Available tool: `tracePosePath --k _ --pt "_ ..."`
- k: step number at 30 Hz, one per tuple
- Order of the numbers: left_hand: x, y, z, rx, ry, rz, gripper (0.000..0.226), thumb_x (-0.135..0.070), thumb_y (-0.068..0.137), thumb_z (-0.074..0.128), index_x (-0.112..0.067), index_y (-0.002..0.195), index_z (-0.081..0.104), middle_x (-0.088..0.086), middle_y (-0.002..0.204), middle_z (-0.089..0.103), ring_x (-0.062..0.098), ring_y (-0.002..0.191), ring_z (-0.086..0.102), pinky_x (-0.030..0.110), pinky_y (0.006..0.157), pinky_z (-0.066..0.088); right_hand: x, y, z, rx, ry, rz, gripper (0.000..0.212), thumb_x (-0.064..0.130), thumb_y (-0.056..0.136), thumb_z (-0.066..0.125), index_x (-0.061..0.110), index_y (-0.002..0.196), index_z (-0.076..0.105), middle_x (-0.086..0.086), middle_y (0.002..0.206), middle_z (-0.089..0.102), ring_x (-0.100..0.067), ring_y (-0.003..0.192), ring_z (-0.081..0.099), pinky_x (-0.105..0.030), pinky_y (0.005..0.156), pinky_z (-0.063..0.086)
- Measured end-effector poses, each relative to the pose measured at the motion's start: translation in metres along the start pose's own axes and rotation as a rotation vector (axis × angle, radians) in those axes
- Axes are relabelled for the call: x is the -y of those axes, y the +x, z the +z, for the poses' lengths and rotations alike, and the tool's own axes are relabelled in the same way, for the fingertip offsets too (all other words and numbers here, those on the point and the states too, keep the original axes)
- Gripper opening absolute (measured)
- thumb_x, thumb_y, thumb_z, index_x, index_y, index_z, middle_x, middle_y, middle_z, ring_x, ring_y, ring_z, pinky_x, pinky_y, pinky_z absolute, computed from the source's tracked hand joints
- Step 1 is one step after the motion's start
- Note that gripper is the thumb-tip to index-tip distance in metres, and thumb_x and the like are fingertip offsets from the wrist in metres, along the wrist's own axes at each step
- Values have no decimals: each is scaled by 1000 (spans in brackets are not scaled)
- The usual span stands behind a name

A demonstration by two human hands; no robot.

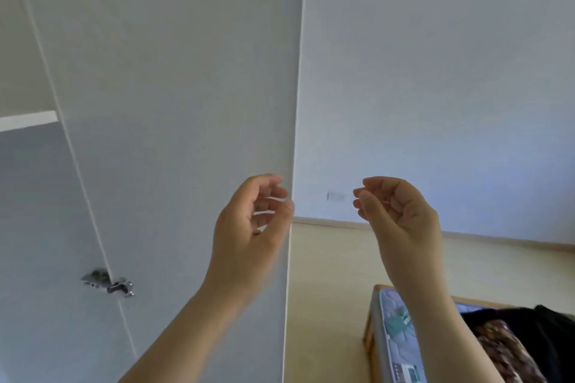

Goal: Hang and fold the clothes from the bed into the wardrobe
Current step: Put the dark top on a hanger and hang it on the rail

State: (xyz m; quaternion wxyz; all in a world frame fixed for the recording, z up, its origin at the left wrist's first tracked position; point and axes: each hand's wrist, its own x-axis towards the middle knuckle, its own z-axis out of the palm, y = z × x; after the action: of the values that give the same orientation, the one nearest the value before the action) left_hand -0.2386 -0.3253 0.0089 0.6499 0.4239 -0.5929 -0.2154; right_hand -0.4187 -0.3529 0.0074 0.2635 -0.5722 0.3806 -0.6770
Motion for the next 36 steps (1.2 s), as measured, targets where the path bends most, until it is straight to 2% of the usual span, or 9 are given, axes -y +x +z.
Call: tracePosePath --k 3,8,11,15,19,25,28,31,36 --pt "-1 -2 54 67 -69 -2 27 -29 82 61 -31 109 63 -16 98 67 1 89 63 9 70 47 -10 7 -52 -99 -38 2 14 12 90 65 25 93 67 -1 89 74 -23 88 70 -50 87 55" --pt "3 -5 145 146 -122 -18 23 -16 91 64 -30 109 63 -16 99 67 3 92 64 10 71 49 -29 22 -136 -190 -92 21 13 13 90 66 25 94 67 0 90 74 -22 88 70 -46 86 56" --pt "12 -7 193 183 -148 -41 22 -17 91 64 -30 109 63 -14 99 68 6 93 65 16 74 53 -44 28 -181 -235 -134 46 12 14 89 66 24 95 68 1 91 74 -20 88 70 -45 86 57" --pt "30 -7 246 219 -210 -103 23 -26 83 62 -31 106 64 -12 97 68 6 89 65 17 72 54 -71 34 -223 -275 -200 88 13 15 90 67 27 95 67 3 93 74 -17 88 70 -45 86 57" --pt "61 -1 284 282 -252 -174 23 -26 81 63 -30 104 65 -10 95 69 8 85 65 20 72 55 -109 42 -244 -323 -257 164 12 16 89 68 26 95 67 4 92 73 -16 87 70 -47 86 56" --pt "132 25 322 393 -290 -268 24 -29 78 62 -30 101 65 -10 93 69 8 84 64 29 76 53 -171 61 -247 -404 -365 273 12 18 88 70 28 95 69 12 88 72 -4 83 68 -28 77 55" --pt "165 45 341 470 -293 -309 22 -30 78 62 -30 100 64 -9 93 69 8 82 64 25 74 51 -196 73 -245 -429 -411 349 11 19 88 69 26 97 69 12 87 71 -3 81 68 -21 70 52" --pt "190 63 363 531 -281 -355 22 -32 76 63 -31 98 64 -10 91 69 8 80 65 20 70 50 -215 82 -247 -456 -478 412 11 20 89 68 26 99 68 10 90 71 -2 81 68 -19 68 53" --pt "225 76 408 643 -250 -449 25 -35 73 63 -29 97 65 -9 89 69 14 79 65 37 82 54 -246 93 -265 -510 -526 514 10 20 91 67 29 94 67 15 85 70 -2 75 67 -16 61 54"
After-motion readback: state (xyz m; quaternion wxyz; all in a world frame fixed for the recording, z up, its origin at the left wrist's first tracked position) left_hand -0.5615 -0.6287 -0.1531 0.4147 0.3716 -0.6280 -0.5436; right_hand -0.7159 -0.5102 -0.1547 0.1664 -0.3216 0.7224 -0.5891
